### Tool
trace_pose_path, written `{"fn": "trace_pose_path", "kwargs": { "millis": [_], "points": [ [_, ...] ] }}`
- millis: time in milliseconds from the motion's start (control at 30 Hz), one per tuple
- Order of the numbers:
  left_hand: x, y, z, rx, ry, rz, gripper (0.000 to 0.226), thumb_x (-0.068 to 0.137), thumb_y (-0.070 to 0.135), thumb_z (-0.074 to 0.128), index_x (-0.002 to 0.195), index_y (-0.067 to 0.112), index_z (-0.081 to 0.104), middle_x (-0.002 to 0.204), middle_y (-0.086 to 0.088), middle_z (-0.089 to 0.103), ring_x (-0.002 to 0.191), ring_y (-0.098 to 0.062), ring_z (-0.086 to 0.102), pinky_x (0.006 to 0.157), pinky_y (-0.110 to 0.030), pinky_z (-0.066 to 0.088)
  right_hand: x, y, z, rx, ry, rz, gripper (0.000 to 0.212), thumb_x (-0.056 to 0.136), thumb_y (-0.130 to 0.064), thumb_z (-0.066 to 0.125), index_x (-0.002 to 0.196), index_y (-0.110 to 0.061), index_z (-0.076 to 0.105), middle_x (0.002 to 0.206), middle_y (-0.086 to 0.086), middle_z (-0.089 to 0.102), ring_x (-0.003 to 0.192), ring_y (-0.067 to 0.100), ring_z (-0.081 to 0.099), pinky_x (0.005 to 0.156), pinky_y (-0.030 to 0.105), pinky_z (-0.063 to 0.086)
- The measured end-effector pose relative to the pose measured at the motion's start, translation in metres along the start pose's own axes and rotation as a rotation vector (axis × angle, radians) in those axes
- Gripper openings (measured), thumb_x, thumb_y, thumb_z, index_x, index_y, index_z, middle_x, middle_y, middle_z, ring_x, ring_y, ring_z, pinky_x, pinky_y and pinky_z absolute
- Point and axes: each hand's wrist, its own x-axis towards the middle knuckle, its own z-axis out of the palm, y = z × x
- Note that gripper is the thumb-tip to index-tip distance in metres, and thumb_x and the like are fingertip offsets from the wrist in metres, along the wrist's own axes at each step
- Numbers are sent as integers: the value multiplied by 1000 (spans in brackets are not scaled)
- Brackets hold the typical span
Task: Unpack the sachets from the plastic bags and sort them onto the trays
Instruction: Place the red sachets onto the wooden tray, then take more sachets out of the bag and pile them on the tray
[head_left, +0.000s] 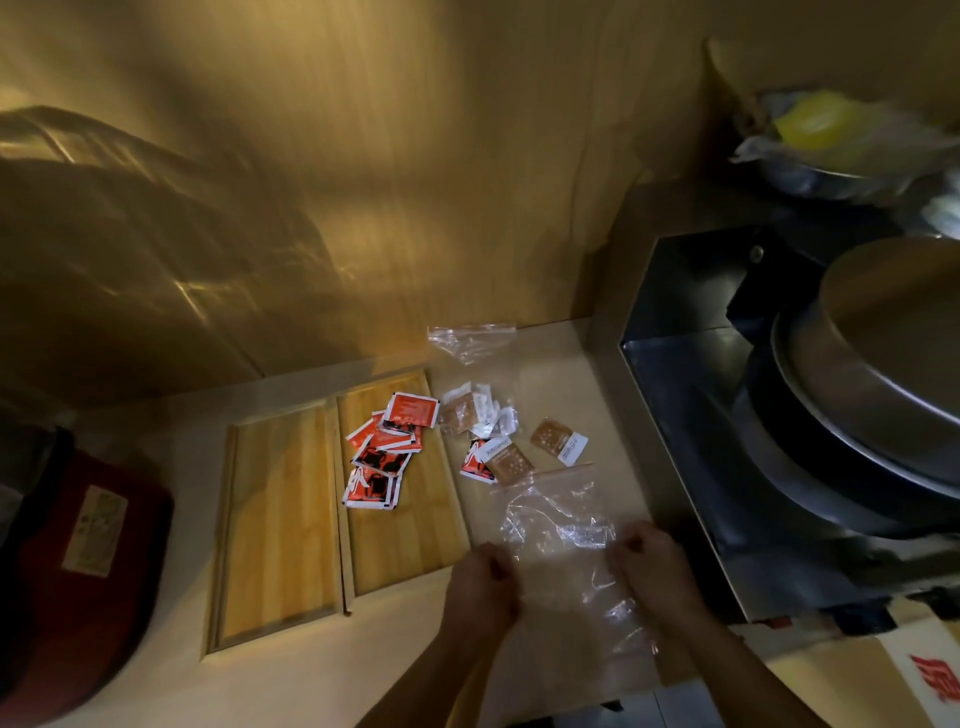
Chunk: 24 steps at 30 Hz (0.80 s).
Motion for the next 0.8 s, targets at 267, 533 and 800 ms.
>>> {"fn": "trace_pose_path", "kwargs": {
  "millis": [267, 533, 800],
  "points": [
    [11, 14, -10, 561, -141, 53, 18, 82, 16, 53, 87, 7, 67, 100, -15, 71, 96, -29, 67, 77, -33, 51, -2, -22, -4, -560, -63, -44, 15, 84, -18, 47, 94, -14, 57, 101, 7, 67, 92, 26, 64, 77, 32, 49],
    [38, 78, -48, 697, -52, 258, 25, 91, 29, 50, 101, 9, 61, 106, -11, 68, 97, -27, 63, 84, -38, 51, 32, -82, -9, -514, -145, -177, 11, 83, -27, 52, 75, -21, 55, 84, 2, 65, 74, 17, 61, 61, 27, 46],
    [123, 151, -105, 624, 277, 471, 15, 87, 20, 49, 91, 13, 62, 94, -14, 72, 88, -32, 65, 72, -38, 51, 100, -170, 9, -223, -186, -263, 11, 82, -9, 54, 73, -7, 60, 73, 12, 65, 68, 25, 62, 66, 35, 51]
  ]
}}
